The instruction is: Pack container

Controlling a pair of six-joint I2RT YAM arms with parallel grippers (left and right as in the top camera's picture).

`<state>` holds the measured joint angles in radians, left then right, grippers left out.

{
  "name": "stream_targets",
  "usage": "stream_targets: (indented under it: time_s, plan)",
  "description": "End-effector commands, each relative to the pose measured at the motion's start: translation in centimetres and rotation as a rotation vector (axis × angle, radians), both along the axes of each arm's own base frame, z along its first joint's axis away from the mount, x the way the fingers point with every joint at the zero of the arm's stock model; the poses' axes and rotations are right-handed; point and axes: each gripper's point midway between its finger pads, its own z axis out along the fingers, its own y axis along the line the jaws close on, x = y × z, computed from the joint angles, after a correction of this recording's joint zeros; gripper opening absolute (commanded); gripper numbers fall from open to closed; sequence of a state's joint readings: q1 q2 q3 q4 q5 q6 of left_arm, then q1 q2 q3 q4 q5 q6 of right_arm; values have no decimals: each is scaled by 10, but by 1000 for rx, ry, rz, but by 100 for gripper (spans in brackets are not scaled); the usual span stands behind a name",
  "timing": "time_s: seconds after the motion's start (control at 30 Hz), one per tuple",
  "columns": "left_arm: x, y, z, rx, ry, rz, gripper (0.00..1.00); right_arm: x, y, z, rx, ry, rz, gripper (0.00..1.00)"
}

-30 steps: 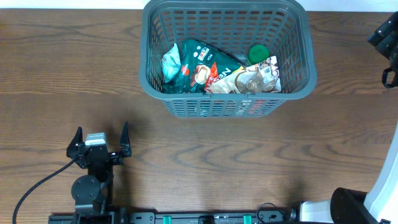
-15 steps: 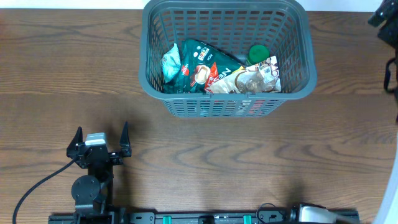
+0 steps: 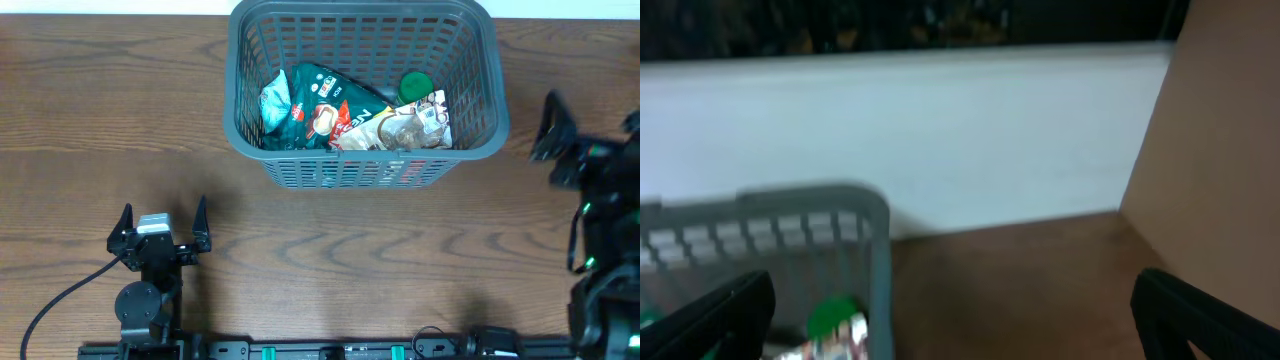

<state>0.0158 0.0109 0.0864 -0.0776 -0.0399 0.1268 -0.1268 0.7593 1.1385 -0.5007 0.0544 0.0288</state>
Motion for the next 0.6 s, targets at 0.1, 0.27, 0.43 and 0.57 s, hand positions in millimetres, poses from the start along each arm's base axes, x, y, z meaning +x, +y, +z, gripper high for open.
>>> stream_targets:
  time_s: [0.1, 0.27, 0.43, 0.57]
  plan:
    - [1, -1, -4, -13, 1, -2, 99, -18, 11, -50, -29, 29, 52, 99]
    - [1, -1, -4, -13, 1, -2, 99, -28, 23, -79, -68, -8, 114, 99]
    - [1, -1, -4, -13, 1, -2, 98, -35, 50, -104, -214, -60, 279, 99]
    - [1, -1, -4, -13, 1, -2, 99, -38, 57, -129, -229, -65, 313, 99]
